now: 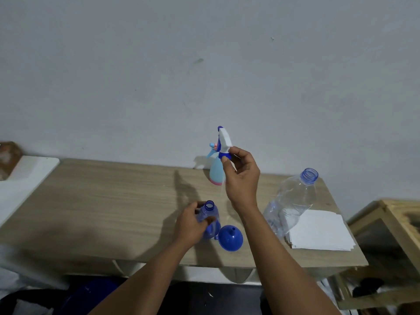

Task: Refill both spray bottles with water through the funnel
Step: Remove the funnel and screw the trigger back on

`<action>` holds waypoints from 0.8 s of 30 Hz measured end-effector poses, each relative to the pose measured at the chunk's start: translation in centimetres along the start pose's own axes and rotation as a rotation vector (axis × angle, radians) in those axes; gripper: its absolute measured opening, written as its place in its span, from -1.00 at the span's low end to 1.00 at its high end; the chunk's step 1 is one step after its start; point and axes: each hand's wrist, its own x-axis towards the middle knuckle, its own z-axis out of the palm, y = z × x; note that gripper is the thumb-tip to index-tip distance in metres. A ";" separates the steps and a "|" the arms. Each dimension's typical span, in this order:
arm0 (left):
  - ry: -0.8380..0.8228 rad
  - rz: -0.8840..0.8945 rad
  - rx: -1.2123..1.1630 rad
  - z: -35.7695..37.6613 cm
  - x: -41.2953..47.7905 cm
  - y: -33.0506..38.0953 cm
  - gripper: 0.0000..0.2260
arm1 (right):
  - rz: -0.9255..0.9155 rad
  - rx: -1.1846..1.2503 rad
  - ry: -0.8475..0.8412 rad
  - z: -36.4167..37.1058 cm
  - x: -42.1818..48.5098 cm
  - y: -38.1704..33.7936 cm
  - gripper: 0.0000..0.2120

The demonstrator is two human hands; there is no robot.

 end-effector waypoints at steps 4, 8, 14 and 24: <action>0.009 0.005 0.013 0.0 -0.1 0.0 -0.57 | 0.009 0.033 0.011 0.9 -0.2 0.3 -0.79; 0.002 -0.009 -0.002 0.0 -0.2 0.0 -0.60 | 0.014 0.014 -0.012 1.4 -0.4 1.4 -0.81; 0.008 0.001 -0.022 -0.2 -0.4 0.3 -0.59 | 0.056 -0.101 -0.085 -0.5 -2.3 4.7 -0.82; 0.044 0.047 -0.062 0.0 -0.4 -0.1 -0.76 | 0.130 -0.251 -0.227 -4.1 -6.0 10.1 -0.81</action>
